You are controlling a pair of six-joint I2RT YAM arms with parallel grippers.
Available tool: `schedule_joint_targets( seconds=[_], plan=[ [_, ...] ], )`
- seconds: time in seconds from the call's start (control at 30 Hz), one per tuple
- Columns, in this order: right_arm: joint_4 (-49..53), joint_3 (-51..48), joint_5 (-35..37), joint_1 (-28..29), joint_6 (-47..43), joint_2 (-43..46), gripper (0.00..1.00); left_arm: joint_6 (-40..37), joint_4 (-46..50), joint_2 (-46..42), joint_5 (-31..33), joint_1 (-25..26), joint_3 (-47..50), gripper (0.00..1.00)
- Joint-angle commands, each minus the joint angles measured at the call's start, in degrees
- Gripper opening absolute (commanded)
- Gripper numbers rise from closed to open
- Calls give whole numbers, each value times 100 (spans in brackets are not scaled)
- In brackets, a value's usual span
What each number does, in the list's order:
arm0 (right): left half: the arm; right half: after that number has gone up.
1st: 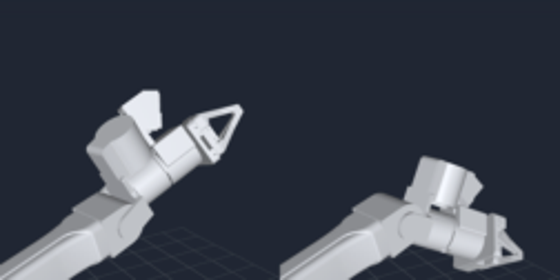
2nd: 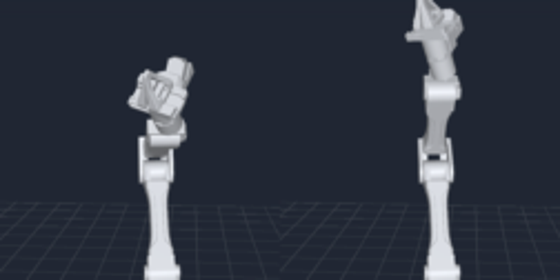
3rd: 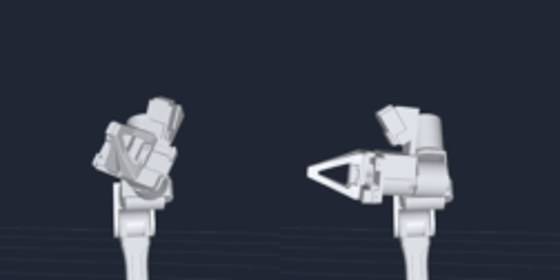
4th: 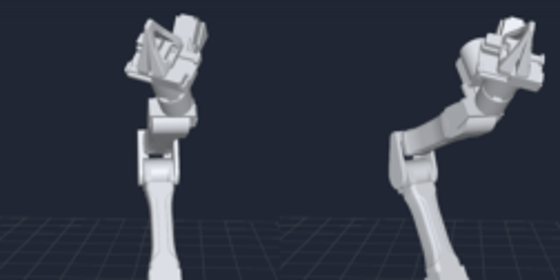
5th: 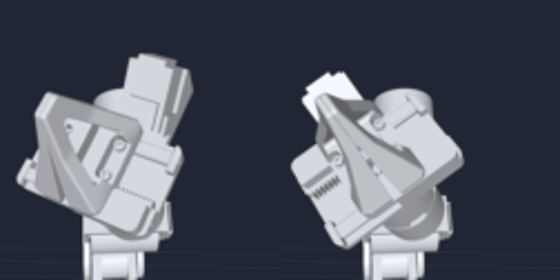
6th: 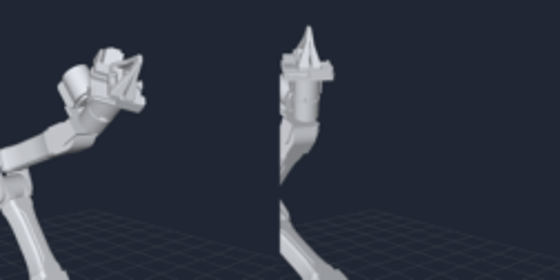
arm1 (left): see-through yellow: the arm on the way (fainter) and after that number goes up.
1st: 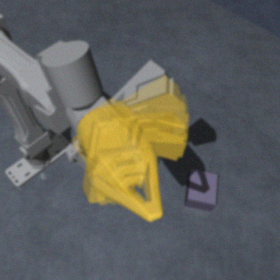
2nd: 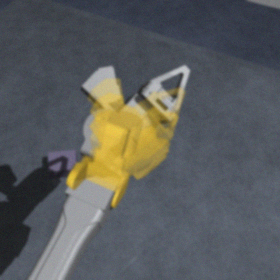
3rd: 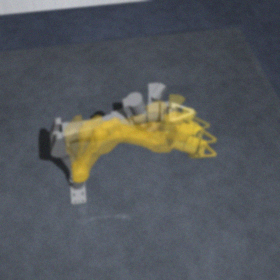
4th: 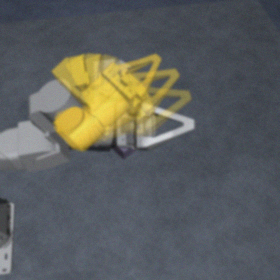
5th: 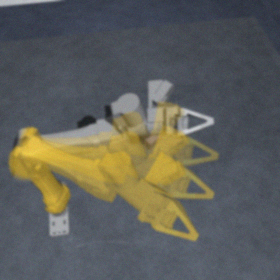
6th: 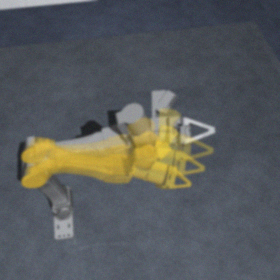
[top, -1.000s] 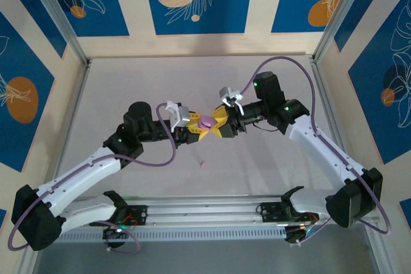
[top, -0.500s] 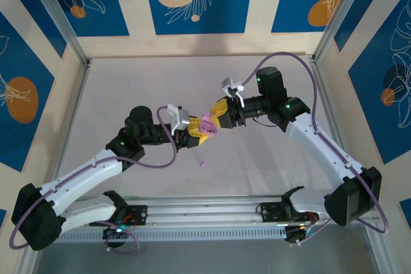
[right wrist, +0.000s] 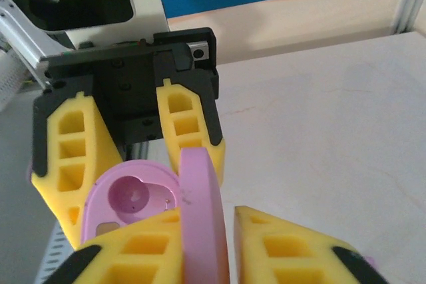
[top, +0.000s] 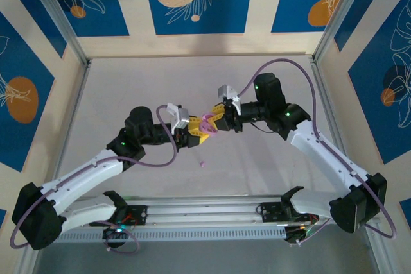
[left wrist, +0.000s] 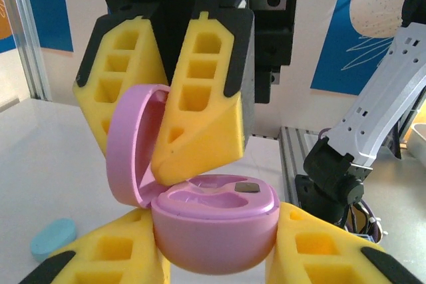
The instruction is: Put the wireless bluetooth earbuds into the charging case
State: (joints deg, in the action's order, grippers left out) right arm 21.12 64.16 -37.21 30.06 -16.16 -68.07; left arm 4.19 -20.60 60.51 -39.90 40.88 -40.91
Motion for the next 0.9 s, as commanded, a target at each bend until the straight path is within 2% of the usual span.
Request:
schedule_joint_targets(
  seconds=[0.0,0.17,0.43,0.63,0.87],
  plan=[
    [-186,-112,312,43,-98,166,20,56,-322,-21,-152,18,-5,21],
    [-190,-108,256,52,-89,240,13,47,-271,-22,-73,23,3,26],
    [-144,-70,559,216,-154,277,7,254,-54,121,88,25,-162,50],
    [-204,-79,842,306,-170,339,7,341,86,283,113,46,-294,55],
    [-231,-97,1188,445,-262,394,7,403,-1,363,164,102,-360,57]
  ],
)
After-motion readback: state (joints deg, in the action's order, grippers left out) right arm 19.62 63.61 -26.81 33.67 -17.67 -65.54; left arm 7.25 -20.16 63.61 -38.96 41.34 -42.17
